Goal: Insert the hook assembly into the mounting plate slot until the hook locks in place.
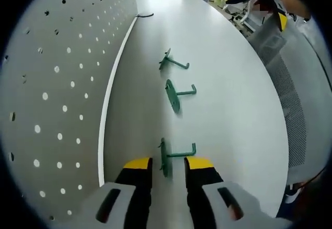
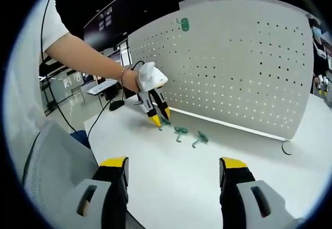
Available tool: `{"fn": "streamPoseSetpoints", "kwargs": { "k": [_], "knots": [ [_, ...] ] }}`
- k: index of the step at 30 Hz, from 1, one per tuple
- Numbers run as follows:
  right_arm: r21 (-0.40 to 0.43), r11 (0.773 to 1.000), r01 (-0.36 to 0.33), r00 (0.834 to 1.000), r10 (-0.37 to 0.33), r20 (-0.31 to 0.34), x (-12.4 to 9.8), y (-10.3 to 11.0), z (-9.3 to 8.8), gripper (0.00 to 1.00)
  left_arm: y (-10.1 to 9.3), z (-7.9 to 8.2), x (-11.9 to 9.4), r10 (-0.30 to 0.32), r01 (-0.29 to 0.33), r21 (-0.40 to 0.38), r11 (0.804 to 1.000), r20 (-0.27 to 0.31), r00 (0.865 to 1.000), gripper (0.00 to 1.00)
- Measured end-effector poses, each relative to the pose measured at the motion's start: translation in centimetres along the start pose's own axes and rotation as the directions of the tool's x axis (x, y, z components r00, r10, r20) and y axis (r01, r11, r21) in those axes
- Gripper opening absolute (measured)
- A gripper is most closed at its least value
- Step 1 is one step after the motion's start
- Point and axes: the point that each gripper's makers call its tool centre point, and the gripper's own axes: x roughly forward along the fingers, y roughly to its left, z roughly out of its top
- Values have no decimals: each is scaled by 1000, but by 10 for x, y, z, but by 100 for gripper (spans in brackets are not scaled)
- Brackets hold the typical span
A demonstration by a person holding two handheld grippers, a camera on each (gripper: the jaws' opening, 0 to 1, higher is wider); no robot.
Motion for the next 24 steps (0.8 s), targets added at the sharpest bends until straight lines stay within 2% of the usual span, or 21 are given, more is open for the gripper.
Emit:
{"fn": "streamPoseSetpoints", "kwargs": {
  "k": [5,13,17,24],
  "knots": [
    [3,1000,0,1000,0,-1,0,0,-1,69,1,-1,0,9,-10,-29,1000,-9,1000,20],
    [18,1000,6,1000,-6,4,-1,-2,0,69,2,-3,-1,15,-16,-31,999,-20,1000,14],
    [17,1000,5,1000,-5,1,0,-2,-1,69,5,-5,-1,24,-25,-46,999,-38,999,7],
    [16,1000,8,1000,-8,3,-1,-2,0,69,5,-7,-1,23,-25,-62,998,-42,999,4]
  ]
}}
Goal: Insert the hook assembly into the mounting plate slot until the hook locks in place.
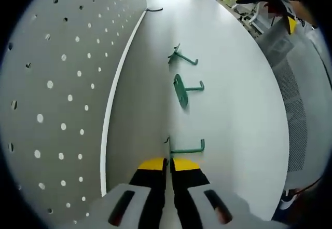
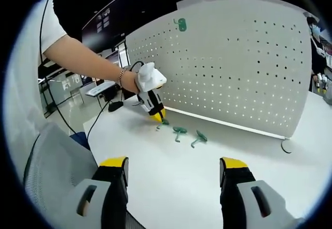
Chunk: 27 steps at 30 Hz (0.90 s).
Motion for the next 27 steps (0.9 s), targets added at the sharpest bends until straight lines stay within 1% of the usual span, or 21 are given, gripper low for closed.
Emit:
{"fn": "streamPoseSetpoints", "kwargs": {
  "k": [4,18,20,21,23,24,27],
  "knots": [
    [-1,1000,-1,1000,1,-1,0,0,0,69,-1,-1,0,-3,3,17,1000,-1,1000,4],
    [-8,1000,1,1000,-1,-2,0,0,-1,68,-1,-1,0,4,-4,30,1000,5,1000,4],
    [-8,1000,1,1000,-1,-1,0,0,-1,68,-3,1,0,-4,4,10,1000,27,1000,4],
    [-6,1000,1,1000,-1,1,0,0,0,68,-4,3,-2,-2,1,17,1000,48,999,4],
    [-5,1000,3,1000,-3,5,0,-1,0,68,-4,8,-3,9,-10,11,1000,88,996,4],
    [-7,1000,4,1000,-4,5,-1,-1,1,68,-2,11,-5,19,-18,-8,1000,111,994,4],
    [-9,1000,3,1000,-3,9,-1,-1,1,68,-1,16,-9,30,-29,-12,1000,147,989,3]
  ]
}}
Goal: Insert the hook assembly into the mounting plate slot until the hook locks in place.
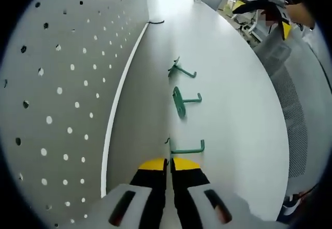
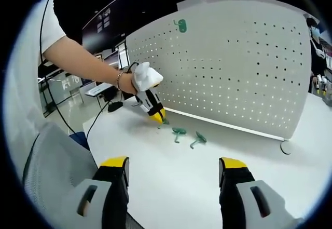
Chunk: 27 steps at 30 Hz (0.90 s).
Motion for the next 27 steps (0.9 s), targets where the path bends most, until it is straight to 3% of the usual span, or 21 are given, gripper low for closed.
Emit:
{"fn": "streamPoseSetpoints", "kwargs": {
  "k": [9,15,19,27],
  "knots": [
    [-5,1000,2,1000,-2,11,-1,0,3,68,1,20,-15,44,-37,-55,998,133,990,3],
    [-9,1000,0,1000,0,12,-1,1,4,68,4,27,-24,82,-67,-89,994,180,980,3],
    [-13,1000,-2,1000,2,14,0,1,5,68,2,38,-32,96,-67,-123,990,254,962,3],
    [-27,1000,-6,1000,6,23,1,2,9,68,-2,49,-51,144,-104,-145,984,306,941,3]
  ]
}}
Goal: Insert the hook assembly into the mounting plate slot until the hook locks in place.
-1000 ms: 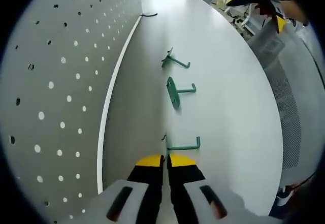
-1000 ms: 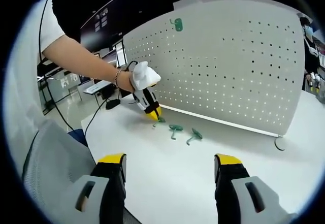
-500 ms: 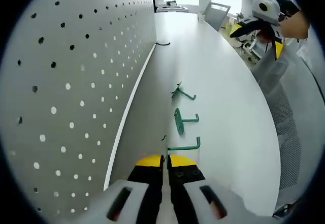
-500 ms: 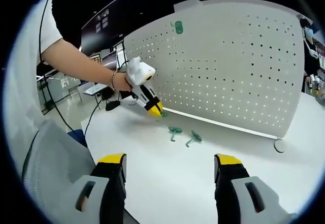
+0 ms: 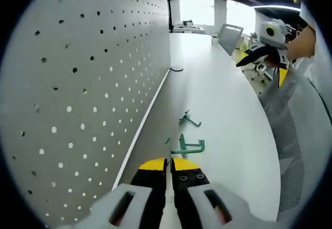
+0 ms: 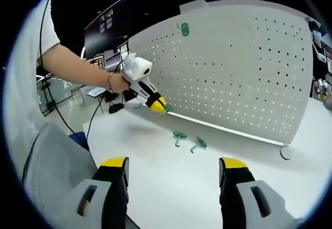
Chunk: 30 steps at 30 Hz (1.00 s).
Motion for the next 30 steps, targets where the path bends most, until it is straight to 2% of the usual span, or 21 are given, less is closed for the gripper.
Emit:
{"fn": "streamPoseSetpoints", "kwargs": {
  "k": [12,15,18,21,26,30],
  "knots": [
    [1,1000,13,1000,-13,28,-3,-3,9,68,-7,23,-16,69,-67,-25,997,102,992,3],
    [2,1000,12,999,-12,32,-3,-3,10,68,-8,29,-21,95,-87,-62,994,141,985,3],
    [9,1000,12,999,-13,42,-4,-3,13,68,-12,32,-25,112,-102,-68,992,157,981,3],
    [16,1000,14,999,-15,51,-4,-3,15,68,-12,35,-31,146,-125,-117,985,189,971,3],
    [28,1000,6,998,-8,70,-5,-1,19,69,-15,39,-41,186,-152,-156,976,227,956,3],
    [26,1000,-6,997,4,80,-6,2,21,70,-22,42,-48,194,-158,-156,975,252,948,3]
  ]
}}
